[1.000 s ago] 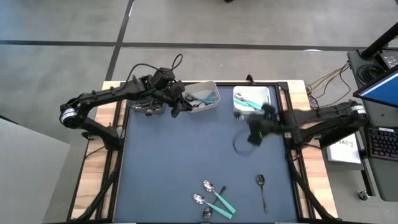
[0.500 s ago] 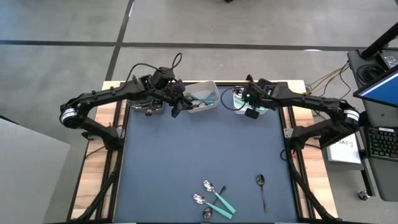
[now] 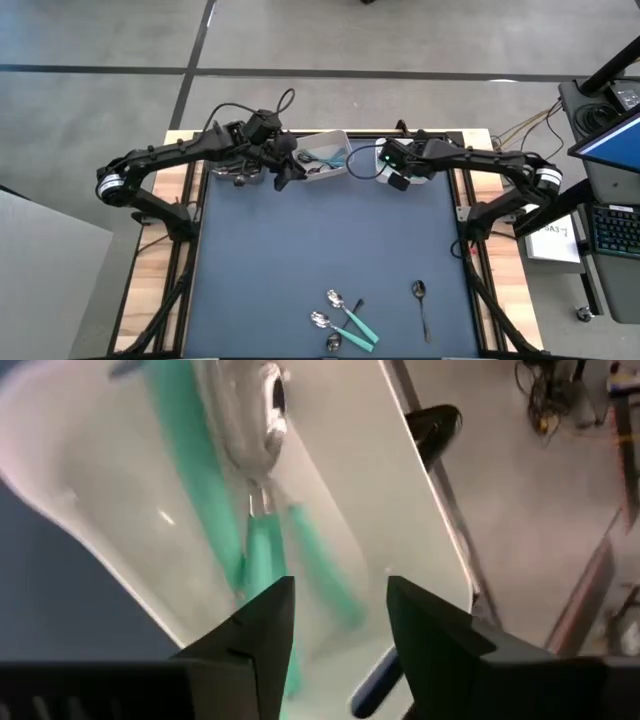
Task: Sort silverware by color (type)
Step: Put the light blue spoon into the white bin
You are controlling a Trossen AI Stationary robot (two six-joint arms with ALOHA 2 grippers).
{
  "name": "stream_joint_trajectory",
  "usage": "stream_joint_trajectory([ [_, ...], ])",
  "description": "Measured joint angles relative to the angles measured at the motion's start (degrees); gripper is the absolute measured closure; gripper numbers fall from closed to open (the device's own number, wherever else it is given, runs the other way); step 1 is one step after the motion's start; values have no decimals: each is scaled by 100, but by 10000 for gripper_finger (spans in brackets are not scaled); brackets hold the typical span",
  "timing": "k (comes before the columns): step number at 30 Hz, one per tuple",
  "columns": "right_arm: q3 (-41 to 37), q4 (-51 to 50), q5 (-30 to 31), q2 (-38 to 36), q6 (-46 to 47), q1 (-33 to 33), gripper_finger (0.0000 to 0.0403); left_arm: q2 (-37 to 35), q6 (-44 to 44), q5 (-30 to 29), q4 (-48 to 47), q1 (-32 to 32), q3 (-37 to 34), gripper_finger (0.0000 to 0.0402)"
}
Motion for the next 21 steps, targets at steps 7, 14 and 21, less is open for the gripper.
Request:
stream_joint_trajectory([
  [7,-2,-284,-962,-351,1245,4,255,0,-320,2,-562,-529,-35,306],
  [14,-2,-358,-2329,-709,1610,146,273,137,-853,9,-321,-1790,-282,306],
  [21,-2,-428,-2518,-811,1618,871,289,690,-1460,-245,579,-2938,-295,306],
])
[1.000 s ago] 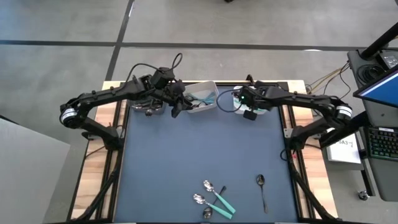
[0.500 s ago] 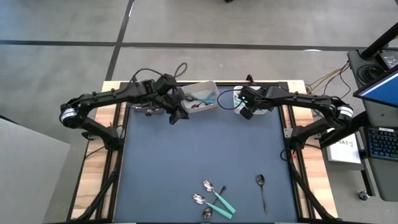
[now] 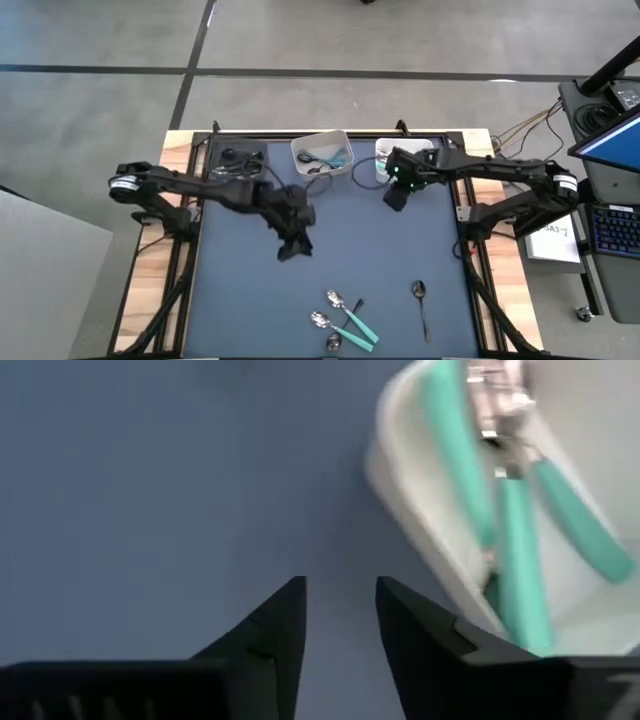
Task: Sort silverware by color (type)
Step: Put the light blue spoon into the white bin
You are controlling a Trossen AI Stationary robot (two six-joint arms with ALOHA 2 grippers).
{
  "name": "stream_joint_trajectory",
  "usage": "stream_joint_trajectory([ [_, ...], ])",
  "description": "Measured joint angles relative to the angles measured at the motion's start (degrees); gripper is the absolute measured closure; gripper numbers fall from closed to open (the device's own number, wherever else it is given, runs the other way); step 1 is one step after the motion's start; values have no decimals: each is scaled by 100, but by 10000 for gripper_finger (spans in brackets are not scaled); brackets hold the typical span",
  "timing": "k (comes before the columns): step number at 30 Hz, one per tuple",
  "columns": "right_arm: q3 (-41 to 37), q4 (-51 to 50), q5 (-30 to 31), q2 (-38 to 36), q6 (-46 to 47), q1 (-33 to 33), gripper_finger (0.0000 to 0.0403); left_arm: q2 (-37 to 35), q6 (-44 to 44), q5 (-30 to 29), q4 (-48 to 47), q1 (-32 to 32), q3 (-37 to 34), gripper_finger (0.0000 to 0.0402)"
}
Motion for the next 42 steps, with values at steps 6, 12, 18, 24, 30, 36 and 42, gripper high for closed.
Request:
stream_joint_trajectory([
  [6,-22,-184,-7,46,180,969,294,482,86,-1091,797,-724,17,306],
  [12,-26,-531,-8,46,869,1955,297,1257,-2,-1165,921,-1155,604,306],
  [18,-31,-584,-12,46,1956,2894,298,2037,554,-1164,575,-1476,1617,306],
  [24,-35,-548,9,46,2643,3703,302,2329,872,-1559,-556,-1681,2464,306],
  [30,-39,-550,195,46,3400,4296,302,2661,966,-1850,-366,-1863,2517,306],
  [36,-42,-550,219,46,3852,4755,305,2970,1054,-1847,-272,-1927,2507,306],
  [42,-48,-551,255,46,4175,4930,301,3273,1073,-1848,276,-1984,2509,306],
])
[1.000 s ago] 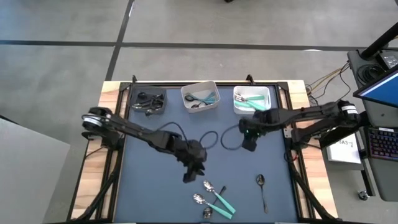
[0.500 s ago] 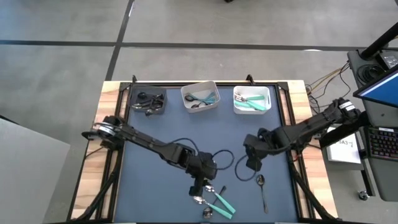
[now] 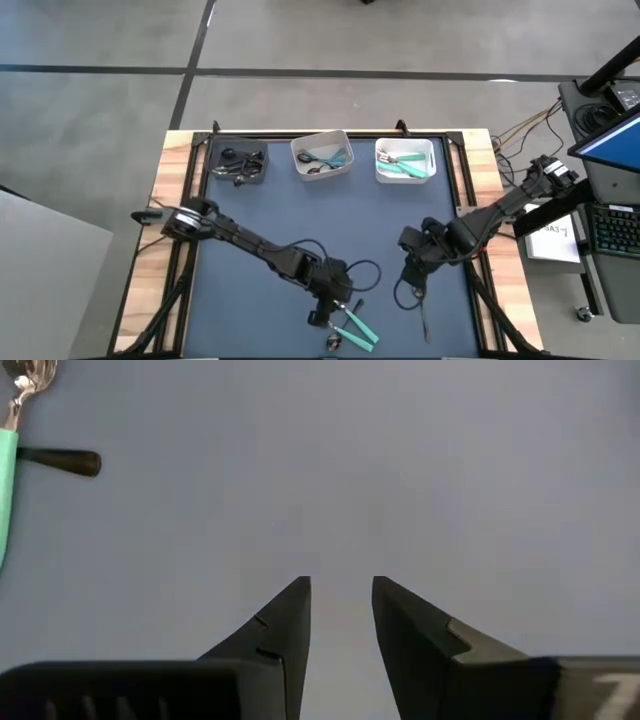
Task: Sort silverware by color (type)
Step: Put the light blue spoon into the white bin
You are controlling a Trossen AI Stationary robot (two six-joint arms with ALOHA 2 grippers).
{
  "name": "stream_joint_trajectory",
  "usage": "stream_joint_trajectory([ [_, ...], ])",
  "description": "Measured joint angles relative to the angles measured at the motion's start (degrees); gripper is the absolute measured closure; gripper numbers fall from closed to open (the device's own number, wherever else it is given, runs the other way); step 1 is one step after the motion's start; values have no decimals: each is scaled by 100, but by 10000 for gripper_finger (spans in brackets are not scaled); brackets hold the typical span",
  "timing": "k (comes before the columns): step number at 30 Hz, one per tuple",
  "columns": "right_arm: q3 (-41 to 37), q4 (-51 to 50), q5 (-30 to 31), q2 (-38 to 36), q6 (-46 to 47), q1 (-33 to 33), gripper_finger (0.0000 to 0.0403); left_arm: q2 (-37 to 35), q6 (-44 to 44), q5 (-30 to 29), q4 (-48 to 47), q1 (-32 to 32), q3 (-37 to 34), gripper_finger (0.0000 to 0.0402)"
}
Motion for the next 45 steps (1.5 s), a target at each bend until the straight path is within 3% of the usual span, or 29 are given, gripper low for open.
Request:
stream_joint_trajectory([
  [9,0,-2,46,2,227,163,307,597,-13,217,504,-13,423,306],
  [18,0,-15,-12,2,276,172,309,1020,333,335,207,-13,905,306],
  [24,0,-16,-97,2,179,208,308,1014,696,-470,-517,-41,842,306],
  [28,0,-26,-96,2,161,246,311,996,697,-483,-759,-37,807,306],
  [35,0,-28,-94,2,156,272,310,1033,-412,-414,-719,-35,796,311],
  [41,0,-28,-92,2,114,272,314,1044,-1627,-365,-719,-22,789,385],
  [45,0,-28,-90,2,81,272,314,1044,-2078,-356,-713,-18,787,392],
])
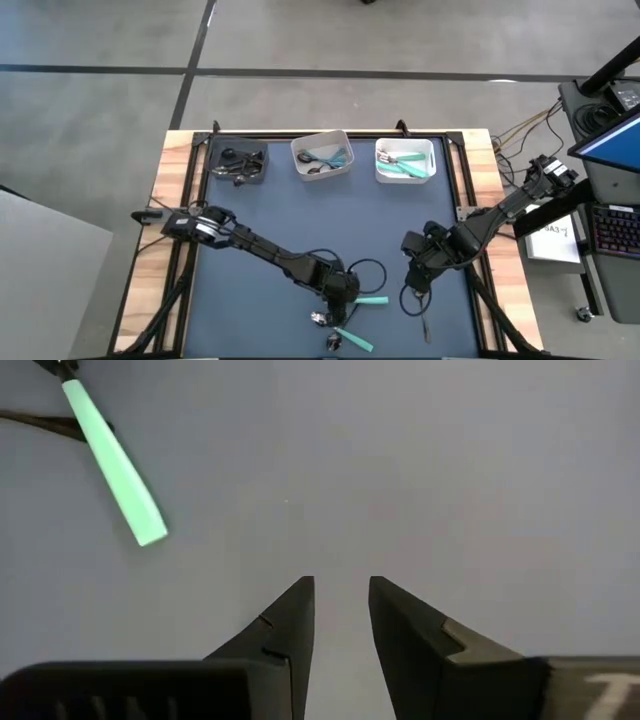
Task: Sort silverware by color (type)
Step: Put the light blue spoon into the white bin
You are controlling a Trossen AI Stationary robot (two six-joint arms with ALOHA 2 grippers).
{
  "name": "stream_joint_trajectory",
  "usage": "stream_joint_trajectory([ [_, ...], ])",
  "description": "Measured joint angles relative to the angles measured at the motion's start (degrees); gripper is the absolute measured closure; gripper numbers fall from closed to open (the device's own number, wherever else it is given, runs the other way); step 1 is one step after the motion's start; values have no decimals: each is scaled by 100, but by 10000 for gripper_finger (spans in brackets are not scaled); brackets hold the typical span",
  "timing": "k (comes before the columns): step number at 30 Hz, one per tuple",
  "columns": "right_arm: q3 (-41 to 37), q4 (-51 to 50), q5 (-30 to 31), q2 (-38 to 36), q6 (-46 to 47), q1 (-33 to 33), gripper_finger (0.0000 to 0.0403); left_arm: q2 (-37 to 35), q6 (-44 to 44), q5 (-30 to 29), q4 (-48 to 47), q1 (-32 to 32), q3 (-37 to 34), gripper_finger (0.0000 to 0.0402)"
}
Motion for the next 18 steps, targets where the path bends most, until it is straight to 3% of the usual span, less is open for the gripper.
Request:
stream_joint_trajectory([
  [6,0,-3,3,0,-95,-4,314,-47,-5,5,-56,-1,81,398],
  [13,-56,-1,325,0,-223,-8,314,-291,-315,-360,-333,174,52,400],
  [18,-232,19,643,0,-179,-46,314,-628,-349,-926,-287,405,57,400],
])
